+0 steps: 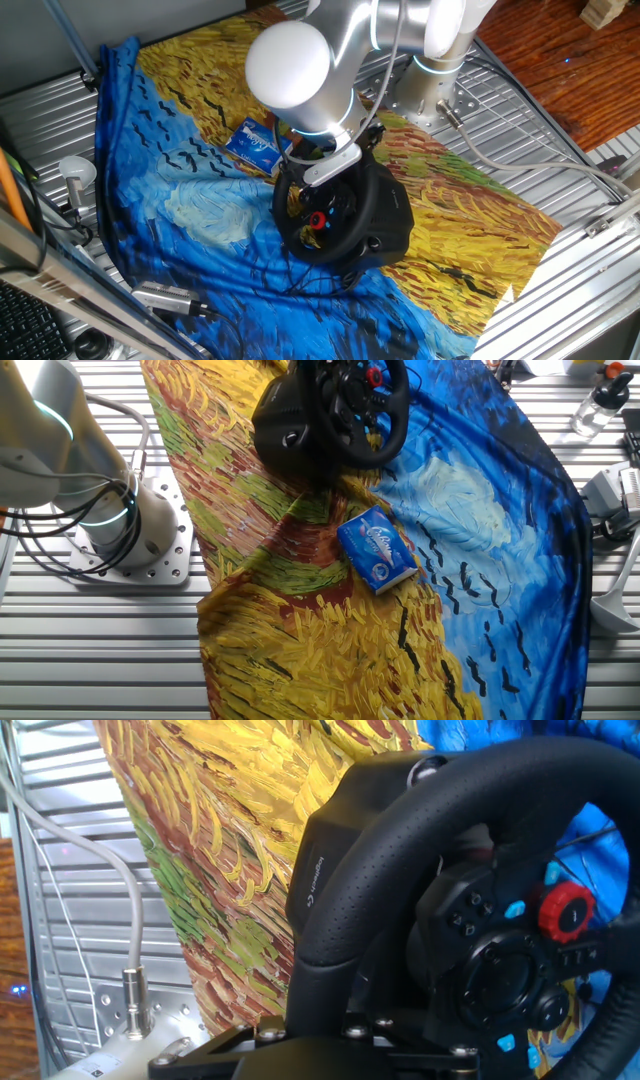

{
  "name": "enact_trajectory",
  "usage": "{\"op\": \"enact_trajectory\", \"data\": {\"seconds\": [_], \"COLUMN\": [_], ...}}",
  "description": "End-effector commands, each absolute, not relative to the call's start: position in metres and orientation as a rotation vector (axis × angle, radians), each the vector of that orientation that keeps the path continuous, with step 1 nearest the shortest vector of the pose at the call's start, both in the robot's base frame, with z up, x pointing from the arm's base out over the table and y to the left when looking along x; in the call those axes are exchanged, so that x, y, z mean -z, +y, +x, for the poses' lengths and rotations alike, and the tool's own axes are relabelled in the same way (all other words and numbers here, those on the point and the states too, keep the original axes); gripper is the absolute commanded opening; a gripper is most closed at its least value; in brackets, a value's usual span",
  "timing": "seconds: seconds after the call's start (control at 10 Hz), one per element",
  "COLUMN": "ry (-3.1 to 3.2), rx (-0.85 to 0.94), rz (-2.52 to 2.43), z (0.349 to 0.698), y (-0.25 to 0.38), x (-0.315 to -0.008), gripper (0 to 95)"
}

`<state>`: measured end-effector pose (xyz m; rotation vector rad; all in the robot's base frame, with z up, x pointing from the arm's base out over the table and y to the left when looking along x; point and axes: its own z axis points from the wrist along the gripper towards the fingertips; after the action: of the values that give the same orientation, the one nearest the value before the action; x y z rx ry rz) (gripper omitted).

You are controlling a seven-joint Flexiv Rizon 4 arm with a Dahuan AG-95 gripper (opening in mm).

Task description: Rotate the steering wheel 90 degrees counterclockwise

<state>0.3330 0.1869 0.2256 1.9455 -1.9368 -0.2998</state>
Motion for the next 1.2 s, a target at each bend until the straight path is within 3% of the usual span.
{"op": "enact_trajectory", "data": {"seconds": [0.1, 1.2], "ry": [-1.938, -1.940], "rx": [0.299, 0.294], "rz": [1.952, 1.999], "z": [0.333, 0.328], "y": [0.186, 0.184], "x": [-0.226, -0.240], "gripper": [38.0, 38.0]}}
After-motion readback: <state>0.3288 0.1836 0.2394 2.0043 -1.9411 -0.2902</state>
